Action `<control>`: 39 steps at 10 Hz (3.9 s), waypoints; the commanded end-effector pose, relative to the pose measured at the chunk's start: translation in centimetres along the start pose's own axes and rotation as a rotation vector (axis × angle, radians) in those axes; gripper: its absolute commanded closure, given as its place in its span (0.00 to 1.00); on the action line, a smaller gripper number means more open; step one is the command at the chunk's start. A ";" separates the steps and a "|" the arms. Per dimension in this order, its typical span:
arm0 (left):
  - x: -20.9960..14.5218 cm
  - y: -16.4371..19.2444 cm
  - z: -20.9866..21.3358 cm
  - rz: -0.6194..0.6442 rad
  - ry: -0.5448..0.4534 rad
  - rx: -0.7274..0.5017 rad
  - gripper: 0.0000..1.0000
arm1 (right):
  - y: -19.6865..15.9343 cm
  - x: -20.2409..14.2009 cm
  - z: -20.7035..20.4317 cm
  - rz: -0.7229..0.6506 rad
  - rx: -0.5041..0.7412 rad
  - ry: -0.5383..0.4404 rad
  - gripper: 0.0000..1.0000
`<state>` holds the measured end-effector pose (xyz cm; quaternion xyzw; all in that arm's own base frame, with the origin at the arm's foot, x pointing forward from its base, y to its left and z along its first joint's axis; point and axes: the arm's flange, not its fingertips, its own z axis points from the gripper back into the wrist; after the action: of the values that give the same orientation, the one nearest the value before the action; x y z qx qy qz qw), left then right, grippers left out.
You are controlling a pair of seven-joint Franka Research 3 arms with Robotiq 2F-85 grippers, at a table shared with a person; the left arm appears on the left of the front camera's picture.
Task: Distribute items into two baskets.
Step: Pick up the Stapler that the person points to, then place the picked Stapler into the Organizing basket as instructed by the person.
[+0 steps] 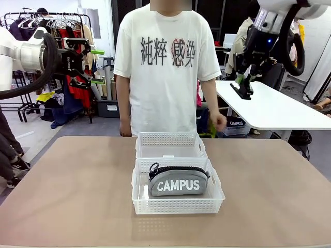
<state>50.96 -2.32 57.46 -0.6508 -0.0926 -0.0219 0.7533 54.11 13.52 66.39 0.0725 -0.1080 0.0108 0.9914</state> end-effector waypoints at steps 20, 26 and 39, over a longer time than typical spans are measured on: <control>-0.2 -0.2 0.1 -0.003 -0.001 -0.003 0.00 | 0.3 0.6 3.7 0.001 -0.025 -0.011 1.00; -0.2 -0.2 0.1 -0.003 -0.001 -0.003 0.00 | 0.2 0.8 3.5 0.001 -0.026 -0.004 1.00; -0.2 -0.2 0.1 -0.003 -0.001 -0.003 0.00 | 19.0 2.9 -8.0 1.360 -0.164 -0.063 1.00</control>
<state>50.97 -2.36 57.46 -0.6507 -0.0924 -0.0222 0.7533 57.56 33.66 62.21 -0.0964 -0.1479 0.5890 0.7886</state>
